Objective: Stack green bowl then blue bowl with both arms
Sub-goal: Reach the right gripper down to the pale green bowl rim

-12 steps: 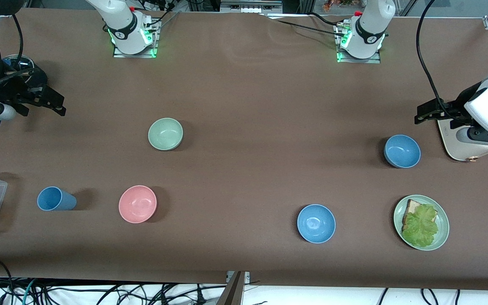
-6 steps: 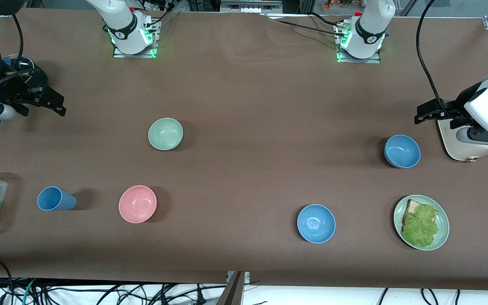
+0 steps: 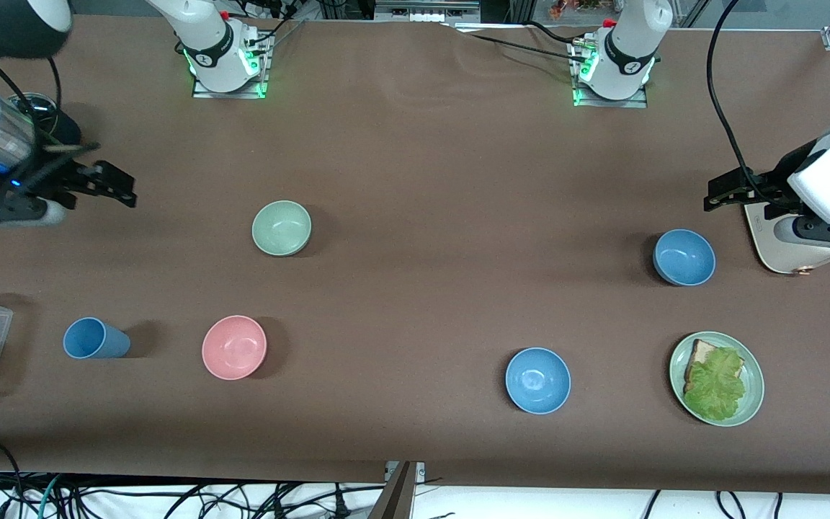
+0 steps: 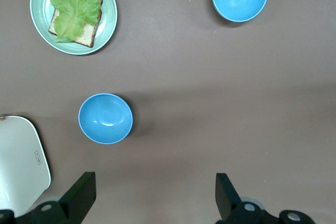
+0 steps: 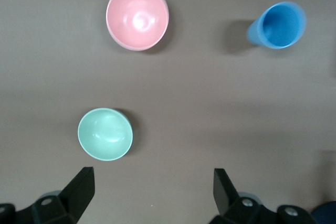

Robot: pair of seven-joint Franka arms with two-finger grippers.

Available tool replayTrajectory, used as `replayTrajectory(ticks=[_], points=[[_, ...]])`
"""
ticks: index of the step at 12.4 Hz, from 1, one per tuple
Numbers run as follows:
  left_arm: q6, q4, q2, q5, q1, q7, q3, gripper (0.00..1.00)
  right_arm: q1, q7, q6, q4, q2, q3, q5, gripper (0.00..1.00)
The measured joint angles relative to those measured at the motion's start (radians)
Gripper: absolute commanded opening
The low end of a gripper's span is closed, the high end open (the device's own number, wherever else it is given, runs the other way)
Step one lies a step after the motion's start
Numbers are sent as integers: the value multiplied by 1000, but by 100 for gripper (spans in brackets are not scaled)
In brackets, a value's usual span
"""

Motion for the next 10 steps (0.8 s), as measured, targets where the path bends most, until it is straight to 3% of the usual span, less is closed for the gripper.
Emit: replayTrajectory(ticks=[2,5,10], points=[[0,0,1,0,-1,0,0,100,48,0,3,0,72,1,1,100],[0,0,1,0,-1,0,0,100,86,0,61,-38,106,7,3,100],[0,0,3,0,-1,0,0,100,91,9,514,-433,106,57,8,99]])
